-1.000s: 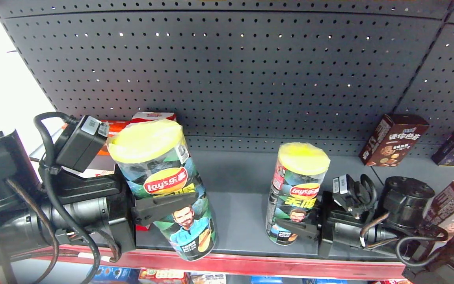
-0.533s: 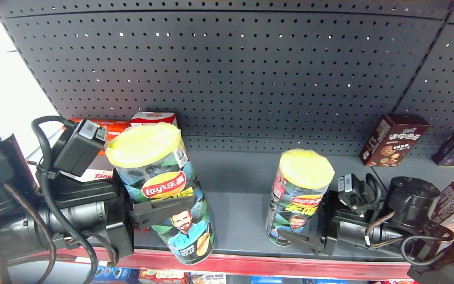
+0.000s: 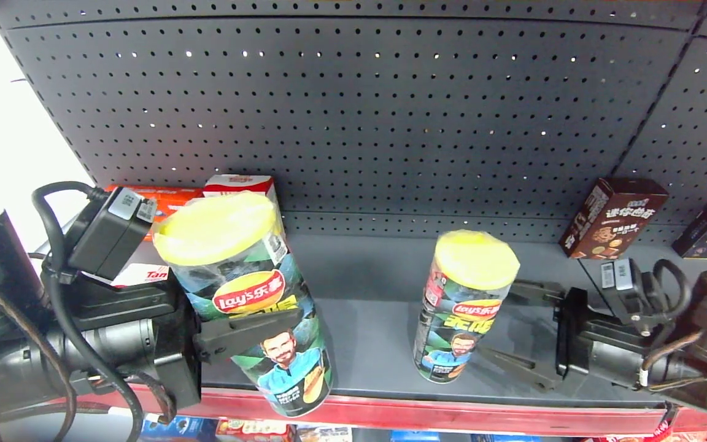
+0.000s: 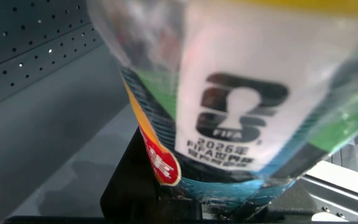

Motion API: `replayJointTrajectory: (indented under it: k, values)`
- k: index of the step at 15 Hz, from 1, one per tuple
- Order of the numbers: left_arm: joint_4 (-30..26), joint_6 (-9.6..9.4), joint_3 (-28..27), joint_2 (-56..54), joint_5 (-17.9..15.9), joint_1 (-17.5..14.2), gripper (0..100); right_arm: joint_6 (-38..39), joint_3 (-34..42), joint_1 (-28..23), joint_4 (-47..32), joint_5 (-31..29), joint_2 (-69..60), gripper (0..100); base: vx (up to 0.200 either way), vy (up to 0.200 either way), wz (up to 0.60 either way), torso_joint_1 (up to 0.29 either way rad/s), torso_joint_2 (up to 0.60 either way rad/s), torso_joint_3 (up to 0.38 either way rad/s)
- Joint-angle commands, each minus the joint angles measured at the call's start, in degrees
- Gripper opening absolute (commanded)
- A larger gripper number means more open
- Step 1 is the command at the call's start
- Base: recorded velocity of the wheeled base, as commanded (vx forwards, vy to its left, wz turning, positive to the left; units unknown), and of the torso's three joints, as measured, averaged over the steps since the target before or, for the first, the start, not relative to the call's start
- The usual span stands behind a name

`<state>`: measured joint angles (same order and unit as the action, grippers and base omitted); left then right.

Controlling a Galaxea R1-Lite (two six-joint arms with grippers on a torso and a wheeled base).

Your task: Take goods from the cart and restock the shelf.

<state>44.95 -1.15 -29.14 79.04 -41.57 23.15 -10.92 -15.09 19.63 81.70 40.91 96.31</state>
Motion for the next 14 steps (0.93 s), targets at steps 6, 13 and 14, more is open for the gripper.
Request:
replayJointTrajectory:
  k: [6,13,14]
  values:
    - [0.05,0.0,0.04,-1.0,0.09,0.23,0,1.17,6.04,-5.74,-13.94,-1.1,-27.49,100,0.0,0.0,0.0,0.0,0.0,0.0]
    - [-0.12,0.35,-2.42,-1.88,0.26,-0.12,0,2.13,8.24,-13.65,-59.03,-31.33,-68.27,100,0.0,0.0,0.0,0.0,0.0,0.0]
    - [-0.21,0.35,-3.65,-1.7,0.35,-0.03,0,2.57,9.38,-15.32,-69.05,-37.48,-78.38,100,0.0,0.0,0.0,0.0,0.0,0.0]
